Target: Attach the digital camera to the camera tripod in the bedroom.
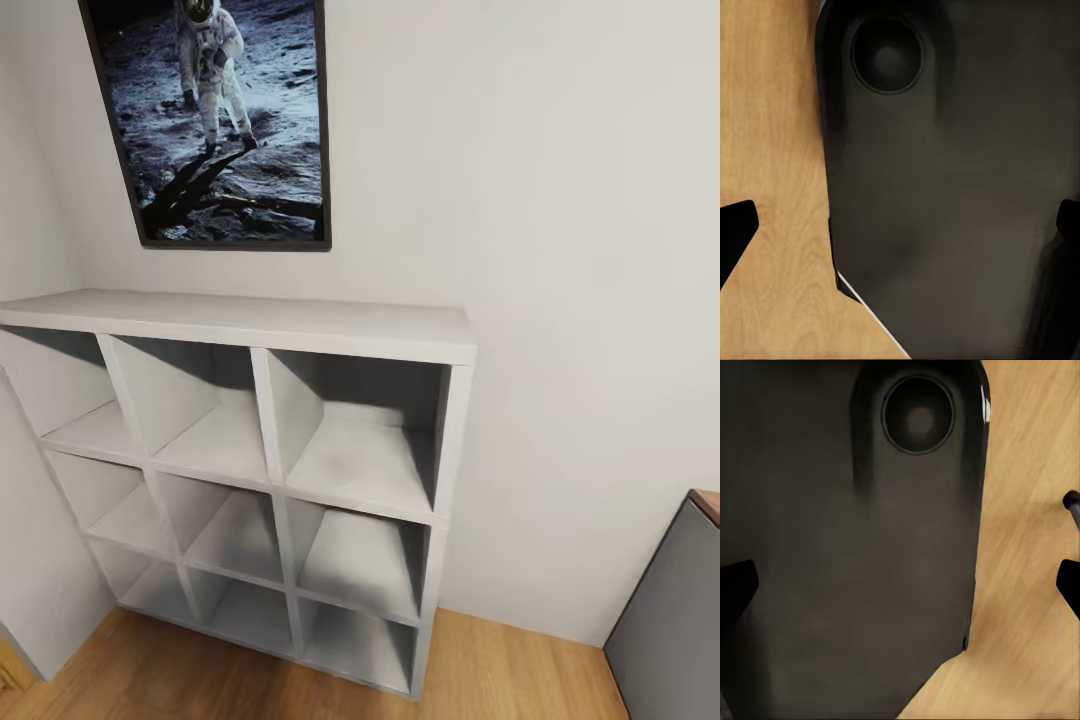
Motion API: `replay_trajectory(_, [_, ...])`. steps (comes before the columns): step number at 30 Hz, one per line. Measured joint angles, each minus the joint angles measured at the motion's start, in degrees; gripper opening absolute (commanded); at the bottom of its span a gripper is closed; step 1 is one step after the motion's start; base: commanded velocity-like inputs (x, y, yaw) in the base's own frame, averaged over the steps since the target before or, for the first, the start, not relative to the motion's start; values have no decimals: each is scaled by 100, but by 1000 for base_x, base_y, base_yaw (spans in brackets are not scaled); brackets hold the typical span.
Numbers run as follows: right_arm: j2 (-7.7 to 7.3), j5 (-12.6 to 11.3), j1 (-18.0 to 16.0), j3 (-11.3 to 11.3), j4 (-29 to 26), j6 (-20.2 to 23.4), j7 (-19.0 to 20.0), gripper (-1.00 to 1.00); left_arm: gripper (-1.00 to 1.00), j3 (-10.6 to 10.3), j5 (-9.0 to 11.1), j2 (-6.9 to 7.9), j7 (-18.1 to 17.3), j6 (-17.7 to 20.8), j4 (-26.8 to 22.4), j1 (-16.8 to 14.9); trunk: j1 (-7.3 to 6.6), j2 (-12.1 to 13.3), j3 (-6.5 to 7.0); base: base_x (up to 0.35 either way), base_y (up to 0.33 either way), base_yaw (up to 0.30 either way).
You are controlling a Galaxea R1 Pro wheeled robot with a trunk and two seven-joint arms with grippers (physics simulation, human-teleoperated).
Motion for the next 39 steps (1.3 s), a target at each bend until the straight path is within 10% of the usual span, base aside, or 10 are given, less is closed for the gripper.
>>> replay_trajectory(39, [5,33,-270,26,-174,-33,-17,100,100,7,39,151,-50,25,-105,77,2,2,-10,-15,26,-20])
